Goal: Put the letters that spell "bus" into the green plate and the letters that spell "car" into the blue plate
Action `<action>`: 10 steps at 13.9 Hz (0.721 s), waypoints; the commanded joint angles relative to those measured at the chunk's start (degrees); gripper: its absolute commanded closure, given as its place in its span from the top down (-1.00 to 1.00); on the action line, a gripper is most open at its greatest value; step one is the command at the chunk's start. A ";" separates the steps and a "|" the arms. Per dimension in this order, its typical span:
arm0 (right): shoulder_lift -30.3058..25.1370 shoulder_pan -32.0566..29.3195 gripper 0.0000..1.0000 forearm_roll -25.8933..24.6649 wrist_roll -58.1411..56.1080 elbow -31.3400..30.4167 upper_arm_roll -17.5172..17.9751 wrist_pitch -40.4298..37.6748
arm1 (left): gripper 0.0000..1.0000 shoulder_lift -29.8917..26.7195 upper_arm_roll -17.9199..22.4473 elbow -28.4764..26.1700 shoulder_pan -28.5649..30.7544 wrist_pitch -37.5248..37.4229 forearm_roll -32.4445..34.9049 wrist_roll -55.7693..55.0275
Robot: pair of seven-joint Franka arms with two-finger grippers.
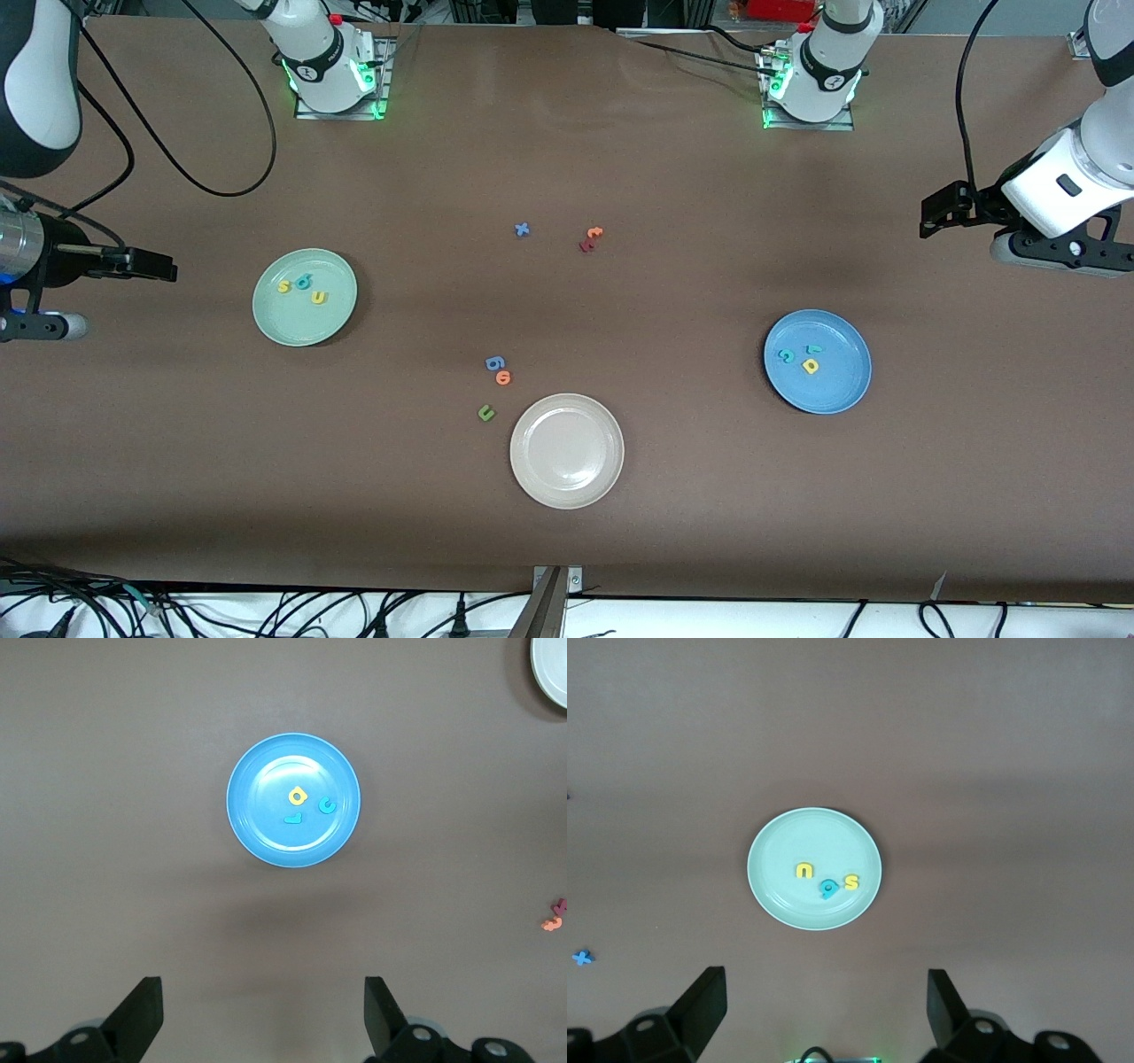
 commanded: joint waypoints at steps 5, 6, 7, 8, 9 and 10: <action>-9.71 2.98 0.98 -1.47 5.54 -13.78 -0.29 8.29 | 1.00 0.00 -0.54 -0.24 1.37 -1.20 0.88 1.56; -9.62 3.07 0.98 -1.39 5.54 -13.79 -0.29 8.38 | 1.00 -0.70 -0.62 -1.12 1.37 -1.20 0.88 1.22; -9.27 2.98 0.98 -1.21 5.54 -13.70 -0.29 8.38 | 1.00 -0.53 -0.62 -0.95 1.37 -1.20 0.88 1.12; -9.27 2.98 0.99 -1.21 5.89 -13.61 -0.29 8.30 | 1.00 -0.36 -0.54 -0.86 1.46 -1.20 0.88 1.04; -9.27 2.98 0.99 -1.12 5.98 -13.52 -0.29 8.21 | 1.00 -0.18 -0.54 -0.51 1.46 -1.20 0.88 1.12; -9.27 2.98 0.99 -0.77 6.07 -13.44 -0.29 7.95 | 1.00 -0.18 -0.54 -0.34 1.37 -1.20 1.05 1.04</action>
